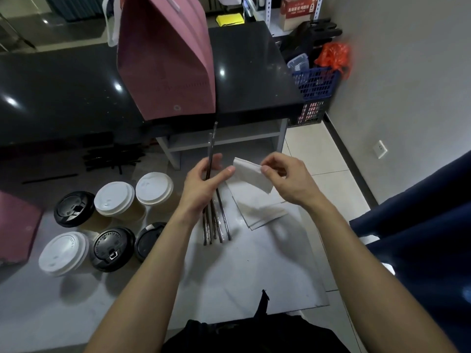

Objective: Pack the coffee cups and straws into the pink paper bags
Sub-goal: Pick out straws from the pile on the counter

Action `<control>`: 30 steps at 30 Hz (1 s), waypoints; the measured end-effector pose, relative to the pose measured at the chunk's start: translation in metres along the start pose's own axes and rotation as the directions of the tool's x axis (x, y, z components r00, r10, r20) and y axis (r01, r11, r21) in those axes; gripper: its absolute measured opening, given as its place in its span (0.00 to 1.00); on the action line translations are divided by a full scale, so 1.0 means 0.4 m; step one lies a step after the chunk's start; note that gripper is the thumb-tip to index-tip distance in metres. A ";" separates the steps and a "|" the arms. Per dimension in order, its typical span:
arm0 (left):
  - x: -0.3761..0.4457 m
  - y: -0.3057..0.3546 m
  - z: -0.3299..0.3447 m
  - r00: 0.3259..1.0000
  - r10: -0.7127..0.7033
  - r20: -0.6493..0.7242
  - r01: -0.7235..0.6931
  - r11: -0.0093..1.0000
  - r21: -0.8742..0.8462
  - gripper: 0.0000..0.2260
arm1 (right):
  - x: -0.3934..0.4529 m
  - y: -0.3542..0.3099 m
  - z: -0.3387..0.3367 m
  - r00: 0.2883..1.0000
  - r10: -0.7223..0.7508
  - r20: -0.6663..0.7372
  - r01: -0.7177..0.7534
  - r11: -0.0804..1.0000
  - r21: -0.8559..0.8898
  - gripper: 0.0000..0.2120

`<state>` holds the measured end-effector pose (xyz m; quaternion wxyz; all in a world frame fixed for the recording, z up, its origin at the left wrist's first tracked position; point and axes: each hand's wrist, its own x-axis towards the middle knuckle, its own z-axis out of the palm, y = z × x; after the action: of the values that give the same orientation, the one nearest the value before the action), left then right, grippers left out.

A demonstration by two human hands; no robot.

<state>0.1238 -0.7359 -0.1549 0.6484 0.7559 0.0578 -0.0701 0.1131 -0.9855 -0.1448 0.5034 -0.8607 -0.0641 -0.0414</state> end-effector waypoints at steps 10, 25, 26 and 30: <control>0.023 -0.033 -0.021 0.993 0.023 -0.116 -0.020 0.999 0.028 0.06 | -0.040 0.149 0.029 0.988 0.147 -0.054 -0.157 0.934 -0.322 0.08; -0.004 -0.038 -0.035 0.994 0.060 -0.088 -0.054 0.996 0.070 0.04 | -0.034 0.202 0.064 0.978 0.191 -0.084 -0.203 0.966 -0.160 0.06; -0.004 -0.035 -0.035 0.994 0.060 -0.087 -0.055 0.997 0.061 0.04 | -0.027 0.200 0.054 0.978 0.199 -0.070 -0.207 0.970 -0.131 0.05; -0.007 -0.032 -0.034 0.996 0.049 -0.075 -0.045 0.997 0.057 0.05 | -0.016 0.193 0.048 0.965 0.245 0.088 -0.217 0.944 -0.247 0.06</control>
<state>0.1190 -0.7206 -0.1649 0.6259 0.7769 0.0627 -0.0275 0.1185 -1.0067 -0.2218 0.3948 -0.9166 0.0132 0.0615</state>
